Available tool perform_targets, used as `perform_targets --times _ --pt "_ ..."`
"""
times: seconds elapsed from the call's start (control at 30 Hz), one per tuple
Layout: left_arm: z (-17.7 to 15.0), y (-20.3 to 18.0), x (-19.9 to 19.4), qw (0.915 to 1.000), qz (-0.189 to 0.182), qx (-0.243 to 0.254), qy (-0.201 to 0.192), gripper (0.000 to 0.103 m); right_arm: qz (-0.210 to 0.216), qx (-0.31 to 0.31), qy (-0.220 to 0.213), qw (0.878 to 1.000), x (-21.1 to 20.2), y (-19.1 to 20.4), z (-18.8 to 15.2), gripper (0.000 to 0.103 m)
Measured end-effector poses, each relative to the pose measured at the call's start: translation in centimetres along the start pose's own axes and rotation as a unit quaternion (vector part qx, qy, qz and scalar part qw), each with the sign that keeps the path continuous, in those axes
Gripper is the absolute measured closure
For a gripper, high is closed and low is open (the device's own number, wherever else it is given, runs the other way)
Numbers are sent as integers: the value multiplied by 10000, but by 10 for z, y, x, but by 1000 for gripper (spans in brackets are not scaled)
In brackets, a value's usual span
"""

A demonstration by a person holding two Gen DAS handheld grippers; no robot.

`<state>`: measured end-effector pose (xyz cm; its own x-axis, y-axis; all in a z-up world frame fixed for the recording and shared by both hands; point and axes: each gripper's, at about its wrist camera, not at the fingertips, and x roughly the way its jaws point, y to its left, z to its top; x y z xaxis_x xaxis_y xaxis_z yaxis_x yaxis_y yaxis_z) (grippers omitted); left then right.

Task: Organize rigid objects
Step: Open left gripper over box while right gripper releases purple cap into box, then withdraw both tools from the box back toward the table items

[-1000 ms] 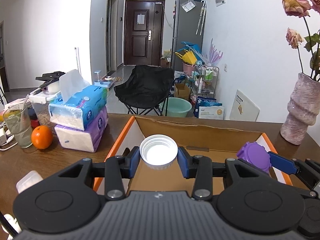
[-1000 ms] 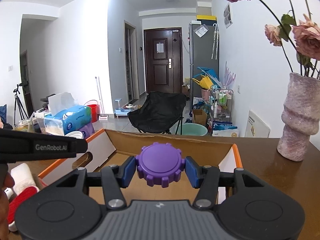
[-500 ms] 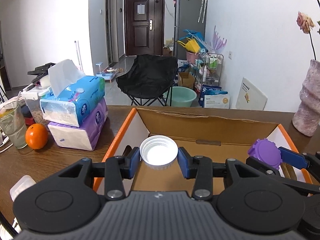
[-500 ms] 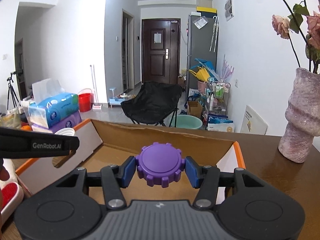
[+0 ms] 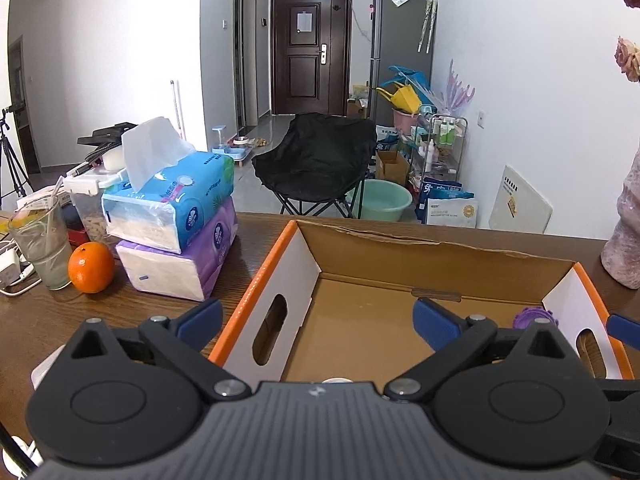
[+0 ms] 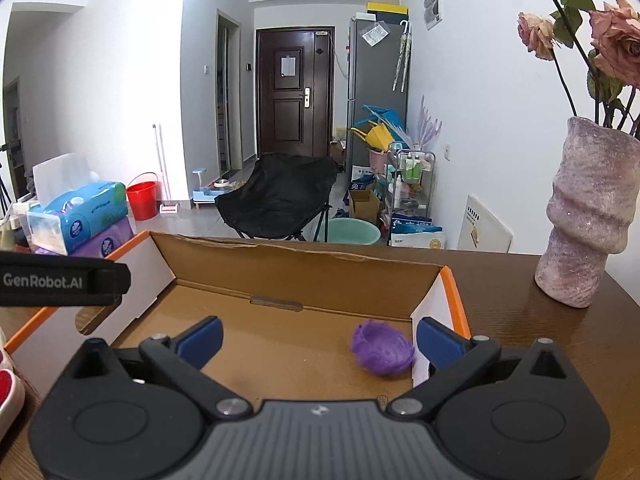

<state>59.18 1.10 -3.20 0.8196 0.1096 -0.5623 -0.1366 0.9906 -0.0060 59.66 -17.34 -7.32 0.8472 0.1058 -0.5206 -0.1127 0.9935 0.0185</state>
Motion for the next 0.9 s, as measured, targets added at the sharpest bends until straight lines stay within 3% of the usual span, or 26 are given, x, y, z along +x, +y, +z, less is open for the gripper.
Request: perform_targets --times 0.5,0.9 --pt "-7 12 -42 9995 -58 -141 -273 0 -47 109 -322 9994 -40 -9 -3 0" --pt "-27 29 -83 9994 -76 -229 -245 0 -100 126 -389 9991 -83 -6 -20 0"
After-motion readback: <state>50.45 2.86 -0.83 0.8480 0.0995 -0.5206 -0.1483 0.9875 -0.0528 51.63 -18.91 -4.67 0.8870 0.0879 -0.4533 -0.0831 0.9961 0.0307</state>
